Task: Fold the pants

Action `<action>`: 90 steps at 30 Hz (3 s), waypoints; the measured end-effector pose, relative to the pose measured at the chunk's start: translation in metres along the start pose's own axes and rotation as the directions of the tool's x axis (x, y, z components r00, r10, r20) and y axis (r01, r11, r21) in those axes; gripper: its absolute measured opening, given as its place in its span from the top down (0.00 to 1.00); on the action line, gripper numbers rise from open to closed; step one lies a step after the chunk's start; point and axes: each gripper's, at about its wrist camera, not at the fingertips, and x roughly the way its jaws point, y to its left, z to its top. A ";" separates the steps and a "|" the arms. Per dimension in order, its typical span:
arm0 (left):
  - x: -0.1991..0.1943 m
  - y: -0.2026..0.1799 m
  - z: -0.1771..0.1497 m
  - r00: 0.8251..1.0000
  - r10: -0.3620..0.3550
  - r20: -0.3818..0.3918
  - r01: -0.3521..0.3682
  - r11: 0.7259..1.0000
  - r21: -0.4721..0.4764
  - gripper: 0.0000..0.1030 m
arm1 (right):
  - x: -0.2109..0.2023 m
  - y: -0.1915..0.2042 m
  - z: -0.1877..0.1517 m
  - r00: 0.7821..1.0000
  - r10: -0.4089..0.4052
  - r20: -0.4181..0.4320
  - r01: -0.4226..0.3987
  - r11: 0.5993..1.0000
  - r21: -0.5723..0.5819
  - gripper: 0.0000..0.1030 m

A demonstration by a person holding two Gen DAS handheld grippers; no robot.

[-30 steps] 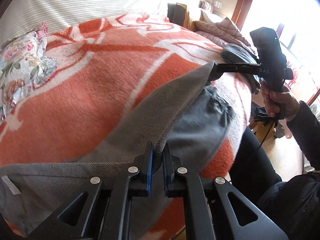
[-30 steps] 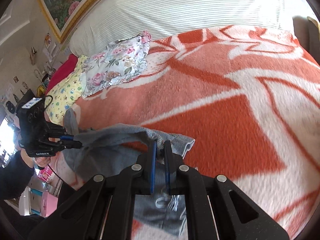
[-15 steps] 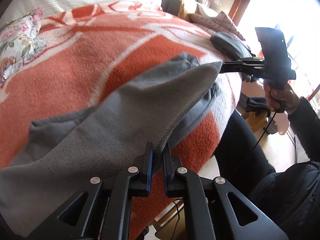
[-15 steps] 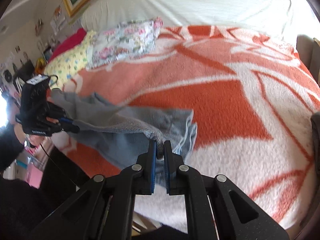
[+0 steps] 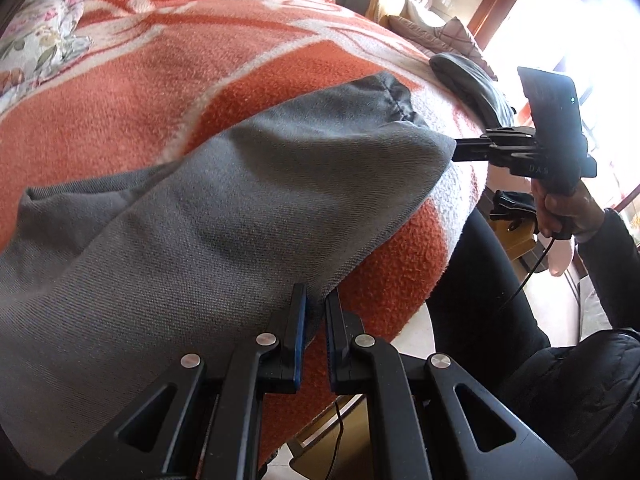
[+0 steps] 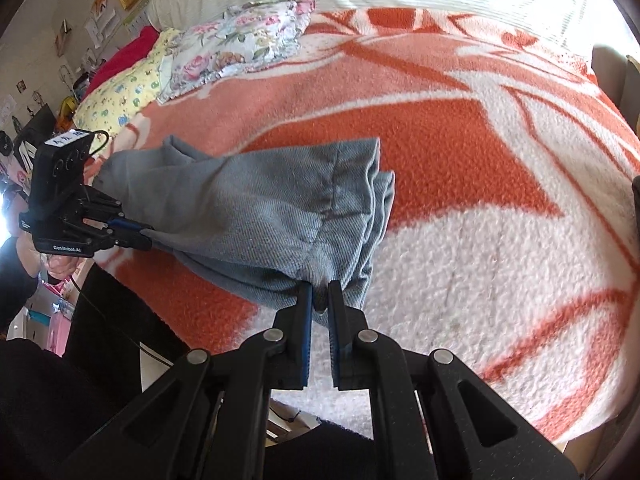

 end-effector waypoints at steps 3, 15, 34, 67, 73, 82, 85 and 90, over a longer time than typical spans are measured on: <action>0.002 0.002 -0.001 1.000 -0.003 0.002 0.003 1.000 -0.014 0.93 | 0.003 0.001 -0.001 1.000 -0.007 -0.005 0.007 1.000 0.000 0.92; -0.005 0.009 -0.005 0.999 0.014 0.034 -0.011 0.997 -0.082 0.74 | -0.019 0.005 0.002 0.999 0.007 0.036 -0.009 0.999 0.051 0.52; -0.083 0.052 -0.059 0.967 0.132 0.217 -0.041 0.924 -0.380 0.63 | 0.023 0.092 0.063 0.966 0.241 0.095 -0.238 0.970 -0.043 0.52; -0.184 0.159 -0.207 0.850 0.443 0.286 -0.024 0.575 -0.818 0.43 | 0.134 0.224 0.143 0.963 0.263 -0.052 -0.268 0.940 -0.211 0.52; -0.184 0.175 -0.206 0.845 0.464 0.267 -0.031 0.541 -0.841 0.42 | 0.155 0.215 0.162 0.973 0.224 -0.045 -0.229 0.957 -0.179 0.52; -0.171 0.192 -0.190 0.847 0.484 0.218 -0.079 0.520 -0.850 0.43 | 0.192 0.234 0.171 0.975 0.188 -0.120 -0.213 0.945 -0.248 0.69; -0.169 0.194 -0.184 0.844 0.493 0.211 -0.099 0.528 -0.843 0.45 | 0.200 0.236 0.169 0.978 0.165 -0.131 -0.195 0.945 -0.263 0.81; -0.170 0.197 -0.180 0.830 0.525 0.189 -0.132 0.514 -0.848 0.63 | 0.196 0.221 0.178 0.976 0.200 -0.086 -0.214 0.955 -0.206 0.95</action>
